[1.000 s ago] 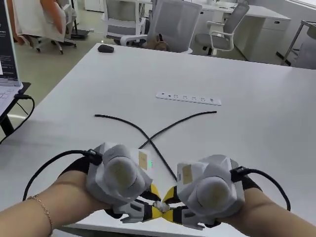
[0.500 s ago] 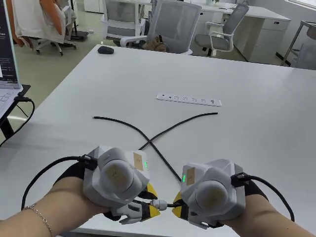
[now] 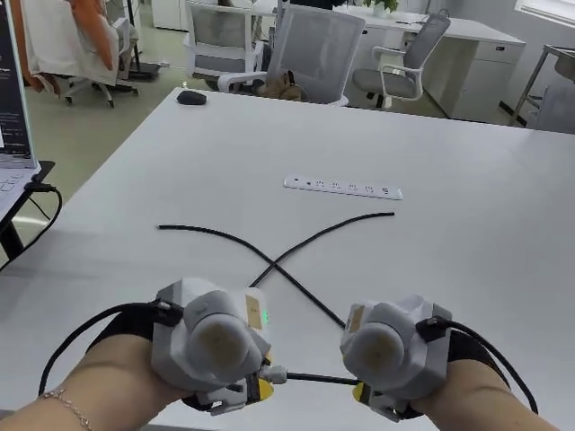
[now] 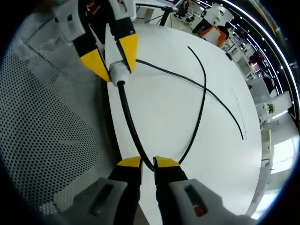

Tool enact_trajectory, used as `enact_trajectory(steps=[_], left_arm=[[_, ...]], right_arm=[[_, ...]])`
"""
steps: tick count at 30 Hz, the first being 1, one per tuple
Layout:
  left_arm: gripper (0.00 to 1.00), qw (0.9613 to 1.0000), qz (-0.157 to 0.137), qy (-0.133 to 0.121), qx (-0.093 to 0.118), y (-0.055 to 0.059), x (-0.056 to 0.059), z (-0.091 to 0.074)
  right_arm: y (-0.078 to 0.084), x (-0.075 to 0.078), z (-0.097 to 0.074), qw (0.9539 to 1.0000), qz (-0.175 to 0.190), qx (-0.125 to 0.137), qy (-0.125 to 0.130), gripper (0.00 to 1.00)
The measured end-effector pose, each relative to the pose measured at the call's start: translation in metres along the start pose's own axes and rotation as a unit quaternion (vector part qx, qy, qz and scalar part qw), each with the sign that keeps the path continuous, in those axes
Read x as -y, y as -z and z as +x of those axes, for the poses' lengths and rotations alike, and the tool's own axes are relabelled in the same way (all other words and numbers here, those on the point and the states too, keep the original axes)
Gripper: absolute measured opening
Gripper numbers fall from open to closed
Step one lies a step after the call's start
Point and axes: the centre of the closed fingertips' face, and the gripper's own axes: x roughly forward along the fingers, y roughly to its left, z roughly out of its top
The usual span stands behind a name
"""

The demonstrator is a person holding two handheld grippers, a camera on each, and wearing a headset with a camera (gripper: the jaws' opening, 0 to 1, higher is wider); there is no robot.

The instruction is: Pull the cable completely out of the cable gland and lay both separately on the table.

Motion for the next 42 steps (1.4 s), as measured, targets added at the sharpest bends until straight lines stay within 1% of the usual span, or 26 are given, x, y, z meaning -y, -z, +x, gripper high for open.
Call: enact_trajectory(steps=[1, 2, 3, 4, 5, 6, 7, 8, 10, 11, 12, 14, 17, 19, 20, 22, 23, 24, 26, 27, 29, 31, 35, 38, 40, 42], left_arm=[[0.18, 1.0, 0.002, 0.0, -0.002, 0.0, 0.0, 0.0], [0.18, 1.0, 0.003, 0.001, 0.0, 0.0, 0.0, -0.001], [0.18, 1.0, 0.002, 0.001, 0.002, -0.001, 0.0, -0.001], [0.18, 1.0, 0.0, 0.001, 0.007, -0.002, 0.0, -0.001], [0.18, 0.9999, -0.002, 0.003, 0.015, -0.007, 0.0, -0.002], [0.18, 0.9996, -0.004, 0.005, 0.026, -0.011, 0.0, -0.003], [0.18, 0.9989, -0.004, 0.009, 0.046, -0.019, 0.002, -0.004], [0.18, 0.9985, -0.006, 0.011, 0.053, -0.022, 0.003, -0.005], [0.18, 0.9986, -0.001, 0.01, 0.052, -0.022, 0.003, -0.006], [0.18, 0.9986, 0.001, 0.01, 0.051, -0.022, 0.003, -0.006], [0.18, 0.9986, 0.003, 0.01, 0.052, -0.022, 0.003, -0.006], [0.18, 0.9984, 0.006, 0.016, 0.055, -0.023, 0.006, -0.005], [0.18, 0.9982, 0.011, 0.015, 0.056, -0.025, 0.006, -0.005], [0.18, 0.9981, 0.009, 0.016, 0.059, -0.026, 0.006, -0.005], [0.18, 0.9983, 0.01, 0.014, 0.056, -0.025, 0.005, -0.004], [0.18, 0.9989, 0.015, 0.006, 0.044, -0.02, 0.002, -0.003], [0.18, 0.999, 0.013, 0.005, 0.041, -0.018, 0.002, -0.003], [0.17, 0.9991, 0.01, 0.004, 0.041, -0.018, 0.001, -0.003], [0.17, 0.9992, 0.008, 0.002, 0.039, -0.017, 0.0, -0.003], [0.17, 0.9992, 0.008, 0.002, 0.039, -0.017, 0.0, -0.003], [0.17, 0.9994, 0.01, 0.0, 0.032, -0.014, -0.001, -0.002], [0.17, 0.9996, 0.011, -0.001, 0.027, -0.012, -0.001, -0.002], [0.17, 0.9998, 0.007, -0.001, 0.02, -0.009, -0.001, -0.001], [0.17, 0.9998, 0.014, 0.002, 0.014, -0.008, 0.001, 0.001], [0.17, 0.9998, 0.016, 0.006, 0.013, -0.008, 0.003, 0.001], [0.17, 0.9996, 0.021, 0.009, 0.014, -0.009, 0.006, 0.002]], right_arm=[[-0.001, -0.001, -0.001, 0.9999, -0.015, -0.005, 0.003, 0.09], [-0.006, -0.001, -0.002, 0.9996, -0.028, 0.002, 0.008, 0.11], [-0.013, -0.003, -0.002, 0.9995, -0.024, 0.019, 0.006, 0.16], [-0.025, -0.007, -0.002, 0.9985, -0.025, 0.049, -0.003, 0.24], [-0.043, -0.014, -0.007, 0.9948, -0.026, 0.097, -0.02, 0.26], [-0.051, -0.018, -0.01, 0.9925, -0.024, 0.115, -0.031, 0.26], [-0.06, -0.022, -0.014, 0.9893, -0.025, 0.138, -0.041, 0.24], [-0.064, -0.022, -0.016, 0.9875, -0.024, 0.15, -0.042, 0.23], [-0.07, -0.025, -0.02, 0.9843, -0.023, 0.169, -0.047, 0.23], [-0.069, -0.025, -0.021, 0.9837, -0.019, 0.171, -0.052, 0.19], [-0.069, -0.025, -0.021, 0.9837, -0.017, 0.17, -0.054, 0.14], [-0.066, -0.022, -0.019, 0.9855, -0.026, 0.162, -0.045, 0.04], [-0.062, -0.025, -0.017, 0.9861, -0.017, 0.156, -0.055, 0.04], [-0.06, -0.024, -0.016, 0.9871, -0.023, 0.15, -0.051, 0.03], [-0.059, -0.023, -0.015, 0.9881, -0.022, 0.144, -0.049, 0.03], [-0.049, -0.02, -0.01, 0.9917, -0.022, 0.119, -0.042, 0.03], [-0.046, -0.019, -0.009, 0.9926, -0.021, 0.112, -0.041, 0.03], [-0.039, -0.018, -0.007, 0.9947, -0.011, 0.094, -0.04, 0.03], [-0.031, -0.015, -0.004, 0.9963, 0.001, 0.078, -0.037, 0.04], [-0.029, -0.014, -0.004, 0.9967, 0.004, 0.073, -0.036, 0.04], [-0.018, -0.009, -0.001, 0.9983, 0.014, 0.05, -0.026, 0.04], [-0.009, -0.007, 0.0, 0.9994, 0.008, 0.027, -0.019, 0.05], [0.005, -0.001, 0.001, 0.9997, 0.023, -0.008, -0.005, 0.06], [0.007, -0.003, 0.003, 0.9994, 0.03, -0.012, -0.017, 0.11], [-0.005, -0.012, 0.004, 0.9984, 0.036, 0.021, -0.037, 0.19], [-0.018, -0.02, 0.001, 0.9956, 0.051, 0.053, -0.058, 0.22]])
